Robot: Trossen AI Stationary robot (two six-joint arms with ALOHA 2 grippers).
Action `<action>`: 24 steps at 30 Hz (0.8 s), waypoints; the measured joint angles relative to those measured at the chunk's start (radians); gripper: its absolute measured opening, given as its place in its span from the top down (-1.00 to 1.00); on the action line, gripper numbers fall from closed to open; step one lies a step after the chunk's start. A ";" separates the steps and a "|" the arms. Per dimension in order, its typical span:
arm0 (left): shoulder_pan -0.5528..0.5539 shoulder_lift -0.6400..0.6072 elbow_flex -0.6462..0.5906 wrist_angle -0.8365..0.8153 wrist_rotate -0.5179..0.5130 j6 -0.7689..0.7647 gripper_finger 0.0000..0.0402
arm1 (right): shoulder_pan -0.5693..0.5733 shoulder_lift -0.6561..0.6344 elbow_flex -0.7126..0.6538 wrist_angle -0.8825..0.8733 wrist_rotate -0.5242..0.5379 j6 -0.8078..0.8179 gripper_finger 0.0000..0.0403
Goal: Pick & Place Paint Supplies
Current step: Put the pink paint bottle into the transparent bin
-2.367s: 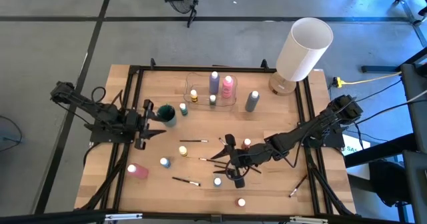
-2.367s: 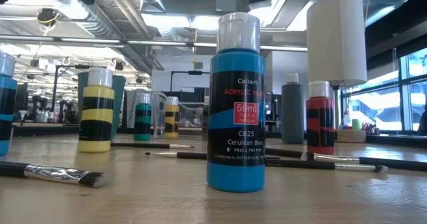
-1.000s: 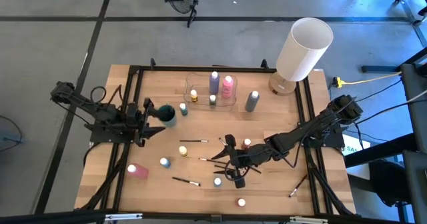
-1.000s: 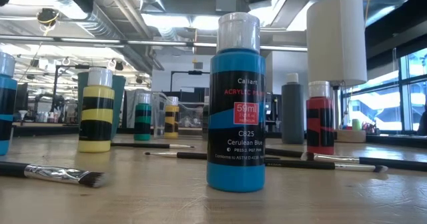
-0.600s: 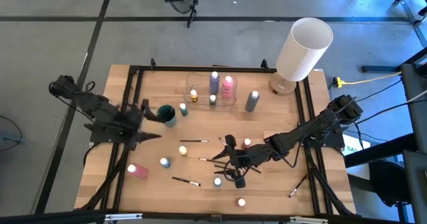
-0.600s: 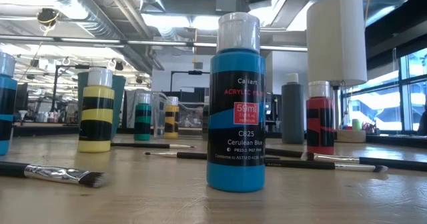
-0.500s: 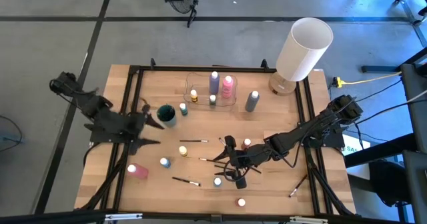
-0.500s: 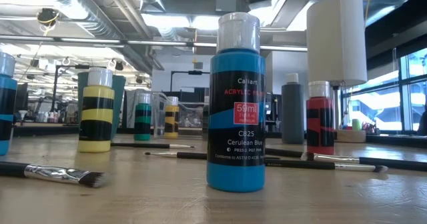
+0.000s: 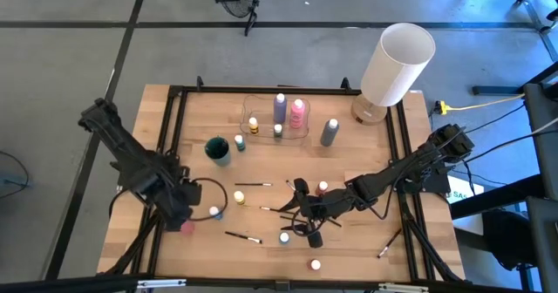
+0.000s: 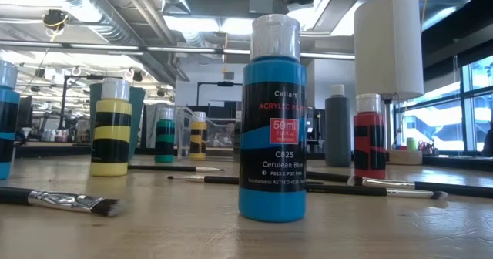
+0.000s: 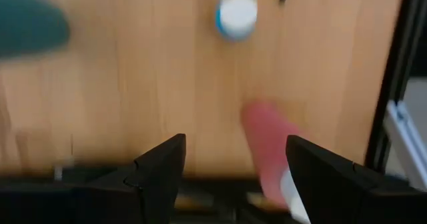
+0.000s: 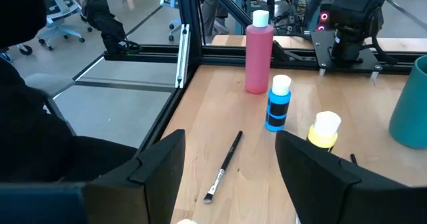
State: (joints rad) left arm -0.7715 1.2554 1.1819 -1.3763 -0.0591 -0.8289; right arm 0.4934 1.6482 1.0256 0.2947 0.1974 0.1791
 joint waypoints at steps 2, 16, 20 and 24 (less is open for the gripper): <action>0.000 0.037 0.031 -0.057 0.035 -0.012 -0.27 | 0.000 0.000 0.000 0.000 0.000 0.000 -0.17; -0.027 0.078 0.126 -0.053 0.088 -0.041 -0.27 | 0.000 0.000 0.000 -0.002 -0.001 -0.003 -0.17; -0.051 0.078 0.117 -0.059 0.085 -0.084 -0.27 | 0.000 0.000 0.000 -0.007 -0.001 -0.003 -0.17; -0.082 0.078 0.117 -0.047 0.076 -0.127 -0.27 | 0.000 0.000 0.000 -0.008 -0.001 -0.001 -0.17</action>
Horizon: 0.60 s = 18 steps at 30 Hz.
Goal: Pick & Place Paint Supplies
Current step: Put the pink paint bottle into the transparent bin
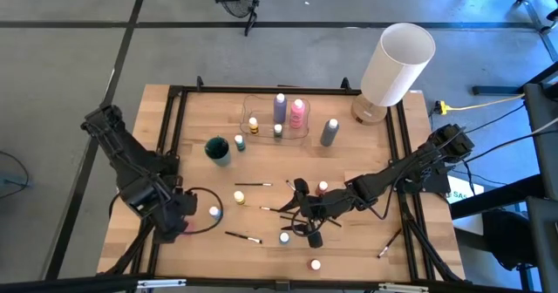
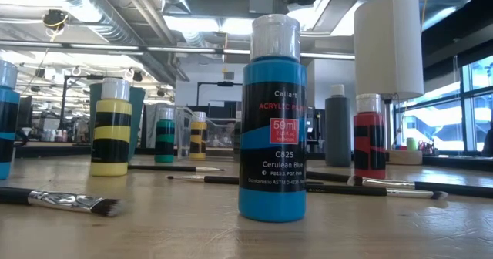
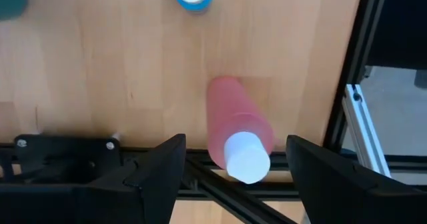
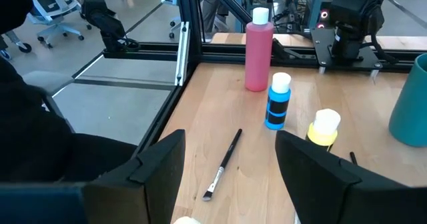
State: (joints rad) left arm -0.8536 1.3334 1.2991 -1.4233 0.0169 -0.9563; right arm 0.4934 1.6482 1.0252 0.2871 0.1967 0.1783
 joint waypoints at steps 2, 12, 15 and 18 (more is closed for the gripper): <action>-0.021 0.000 0.000 -0.006 -0.008 -0.018 -0.27 | 0.000 0.000 0.000 0.000 0.000 0.000 -0.17; -0.072 0.000 0.000 -0.017 -0.058 -0.097 -0.26 | 0.000 0.000 0.000 0.000 0.000 0.000 -0.17; -0.079 0.000 0.000 -0.017 -0.061 -0.132 -0.23 | 0.000 0.000 0.000 0.000 0.000 0.000 -0.17; -0.084 0.000 0.000 -0.017 -0.056 -0.133 -0.20 | 0.000 0.000 0.000 0.000 0.000 0.001 -0.17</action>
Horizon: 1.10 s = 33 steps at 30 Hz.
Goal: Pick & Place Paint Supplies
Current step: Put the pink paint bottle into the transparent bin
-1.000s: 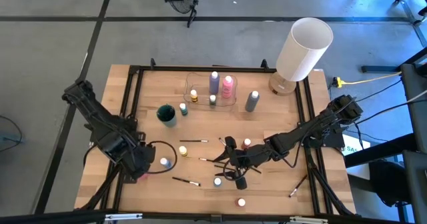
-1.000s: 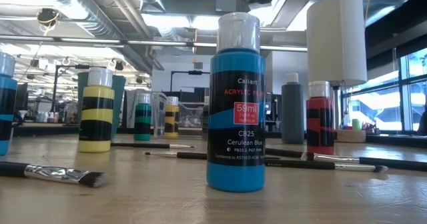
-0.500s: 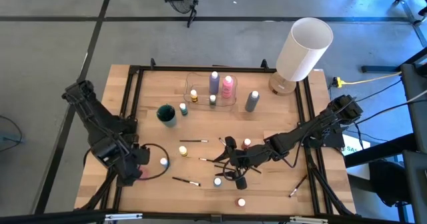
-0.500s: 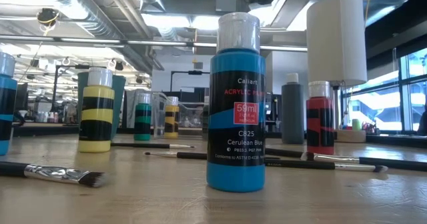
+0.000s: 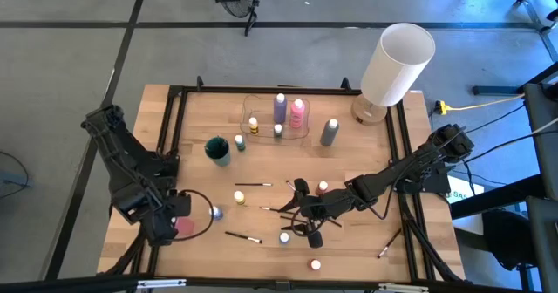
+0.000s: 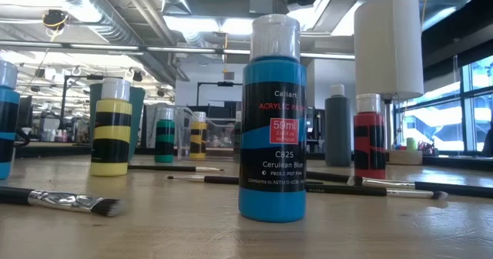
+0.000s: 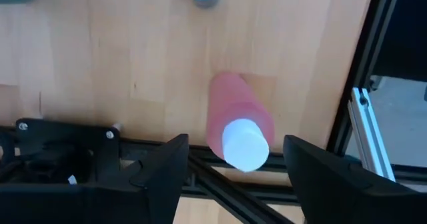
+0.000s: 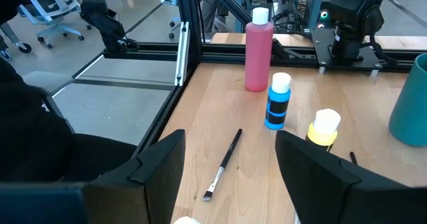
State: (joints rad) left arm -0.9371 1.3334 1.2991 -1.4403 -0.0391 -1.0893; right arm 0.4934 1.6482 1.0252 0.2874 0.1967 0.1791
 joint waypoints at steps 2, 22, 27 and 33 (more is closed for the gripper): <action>0.001 0.000 0.000 0.000 0.001 -0.009 -0.17 | 0.000 0.000 0.000 0.000 0.000 0.000 -0.17; -0.031 0.086 0.000 -0.009 0.015 -0.044 -0.14 | 0.000 0.000 0.000 0.000 0.000 0.000 -0.17; -0.029 0.096 0.000 -0.038 0.023 -0.030 -0.13 | 0.000 0.000 0.000 0.000 0.000 0.000 -0.17; -0.023 0.096 0.000 -0.042 0.018 -0.033 -0.13 | 0.000 0.000 0.000 0.000 0.000 0.000 -0.17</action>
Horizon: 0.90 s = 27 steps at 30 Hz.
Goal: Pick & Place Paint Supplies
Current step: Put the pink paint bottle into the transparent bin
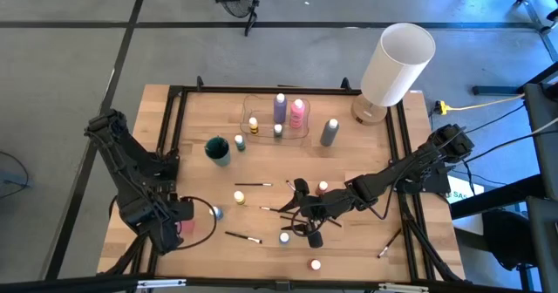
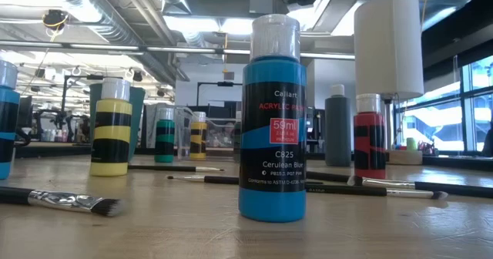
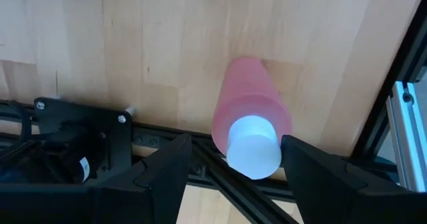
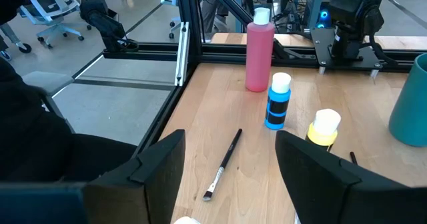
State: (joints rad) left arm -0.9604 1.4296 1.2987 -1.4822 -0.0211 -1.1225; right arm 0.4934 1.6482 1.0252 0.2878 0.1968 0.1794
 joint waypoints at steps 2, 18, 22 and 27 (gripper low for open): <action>0.000 0.000 0.000 0.003 -0.003 -0.007 -0.13 | 0.000 0.000 0.000 0.000 0.000 0.000 -0.17; 0.000 0.000 0.000 0.013 -0.004 -0.065 -0.13 | 0.000 0.000 0.000 0.000 0.000 0.000 -0.17; 0.000 0.000 -0.001 0.012 -0.005 -0.062 -0.13 | 0.000 0.000 0.000 0.000 0.000 0.000 -0.17; 0.000 0.000 -0.002 0.021 -0.013 -0.061 -0.13 | 0.000 0.000 0.000 0.000 0.000 0.000 -0.17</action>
State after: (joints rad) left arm -0.9604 1.4296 1.2971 -1.4615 -0.0338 -1.1839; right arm 0.4934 1.6482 1.0252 0.2878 0.1967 0.1795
